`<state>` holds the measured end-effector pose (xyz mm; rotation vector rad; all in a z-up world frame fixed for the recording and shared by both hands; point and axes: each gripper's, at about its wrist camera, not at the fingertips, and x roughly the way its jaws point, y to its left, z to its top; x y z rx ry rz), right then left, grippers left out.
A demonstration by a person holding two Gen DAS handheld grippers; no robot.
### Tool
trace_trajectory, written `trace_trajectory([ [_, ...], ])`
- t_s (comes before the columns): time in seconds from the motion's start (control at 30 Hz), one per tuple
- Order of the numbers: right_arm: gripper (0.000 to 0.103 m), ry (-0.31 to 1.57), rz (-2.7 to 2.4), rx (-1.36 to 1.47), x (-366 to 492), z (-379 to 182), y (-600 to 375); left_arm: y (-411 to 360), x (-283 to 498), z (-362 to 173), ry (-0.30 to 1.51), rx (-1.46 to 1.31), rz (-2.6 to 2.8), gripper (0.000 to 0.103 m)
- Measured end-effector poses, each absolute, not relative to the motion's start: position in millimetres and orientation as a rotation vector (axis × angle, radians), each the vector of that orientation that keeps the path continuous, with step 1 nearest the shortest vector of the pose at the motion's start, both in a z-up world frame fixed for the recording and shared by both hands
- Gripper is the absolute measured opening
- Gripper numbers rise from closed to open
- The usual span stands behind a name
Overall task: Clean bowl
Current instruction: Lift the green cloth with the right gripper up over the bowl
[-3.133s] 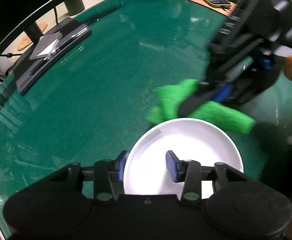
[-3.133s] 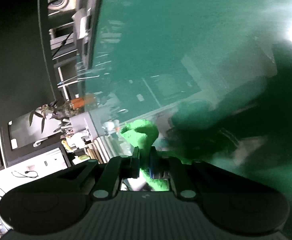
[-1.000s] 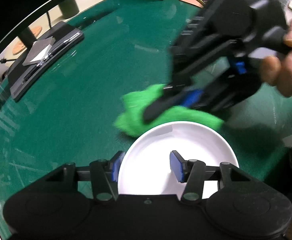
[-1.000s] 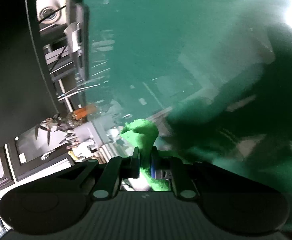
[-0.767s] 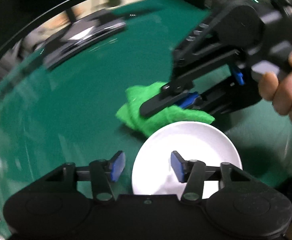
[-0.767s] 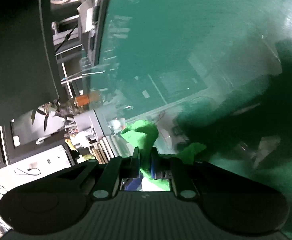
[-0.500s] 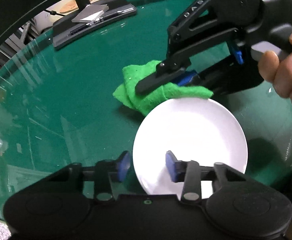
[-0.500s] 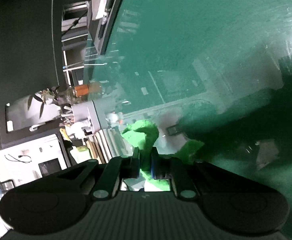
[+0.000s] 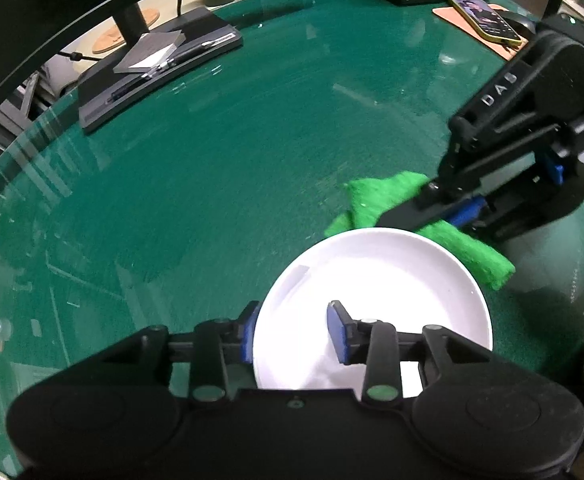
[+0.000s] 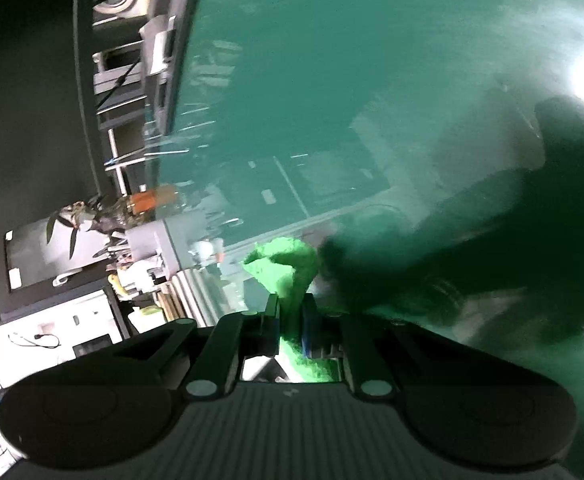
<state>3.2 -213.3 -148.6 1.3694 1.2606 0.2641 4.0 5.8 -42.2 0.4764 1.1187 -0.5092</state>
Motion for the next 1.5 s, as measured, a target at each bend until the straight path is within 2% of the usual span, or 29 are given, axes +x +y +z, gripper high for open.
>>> trace_trajectory([
  [0.33,0.012,1.222,0.294,1.328,32,-138,-184,6,1,-41,1.096,0.471,-0.503,0.038],
  [0.4,0.012,1.187,0.353,1.342,34,-128,-182,8,2,-40,1.09,0.459,-0.497,0.032],
  [0.47,0.012,1.165,0.374,1.347,34,-122,-182,16,2,-35,1.073,0.409,-0.483,0.032],
  [0.53,0.012,1.079,0.385,1.271,28,-100,-187,28,2,-31,1.078,0.346,-0.489,0.029],
  [0.57,0.012,1.074,0.385,1.264,28,-99,-187,30,2,-32,1.08,0.346,-0.493,0.02],
  [0.7,0.012,1.005,0.326,1.061,16,-76,-186,39,1,-41,1.08,0.297,-0.53,0.021],
  [0.73,0.012,0.986,0.294,0.917,12,-66,-176,42,2,-42,1.082,0.267,-0.535,0.021],
  [0.83,0.012,0.933,0.286,0.727,5,-50,-154,50,4,-46,1.08,0.194,-0.553,0.021],
  [1.03,0.012,0.94,0.344,0.953,14,-41,-136,60,13,-49,1.04,0.125,-0.554,0.021],
  [1.1,0.012,0.884,0.308,0.903,20,-24,-140,61,21,-49,1.026,0.12,-0.526,0.021],
  [1.2,0.012,0.792,0.266,0.638,27,3,-145,61,34,-49,1.021,0.112,-0.505,0.021],
  [1.27,0.011,0.811,0.228,0.583,35,0,-151,60,36,-49,1.003,0.115,-0.5,0.022],
  [1.5,0.01,0.885,0.365,0.727,49,-54,-116,55,28,-51,0.967,0.09,-0.408,0.025],
])
